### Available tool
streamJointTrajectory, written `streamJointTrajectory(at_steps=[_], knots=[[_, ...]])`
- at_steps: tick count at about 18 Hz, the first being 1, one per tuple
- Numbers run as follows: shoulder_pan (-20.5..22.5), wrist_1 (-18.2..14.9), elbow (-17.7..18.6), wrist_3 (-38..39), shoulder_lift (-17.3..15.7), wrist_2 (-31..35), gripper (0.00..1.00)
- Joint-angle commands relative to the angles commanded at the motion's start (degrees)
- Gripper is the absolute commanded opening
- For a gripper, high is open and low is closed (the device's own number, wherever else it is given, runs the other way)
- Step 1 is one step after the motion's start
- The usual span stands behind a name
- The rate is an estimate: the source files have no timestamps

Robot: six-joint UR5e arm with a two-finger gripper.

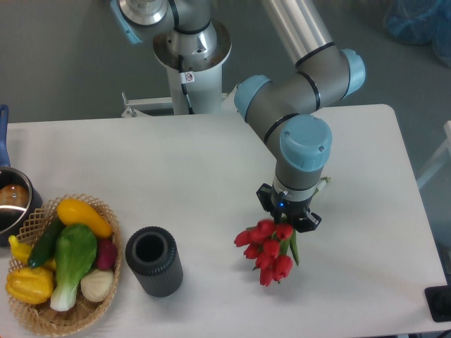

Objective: Place the flowers on the table

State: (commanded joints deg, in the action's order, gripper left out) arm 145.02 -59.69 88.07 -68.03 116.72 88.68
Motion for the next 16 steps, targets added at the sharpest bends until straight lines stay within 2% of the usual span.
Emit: streamJointTrajectory(at_steps=[2,8,10,16], knots=[[0.53,1.68,0.0,0.0,0.18,0.17,1.0],[3.6,1.68,1.23,-0.09,-0.87,0.35,1.0],[5.44,1.95,1.06,-0.96,-2.01,0.26,1.0],[8.96,2.12,0.44,-4.56,-2.54,0.26,1.0]])
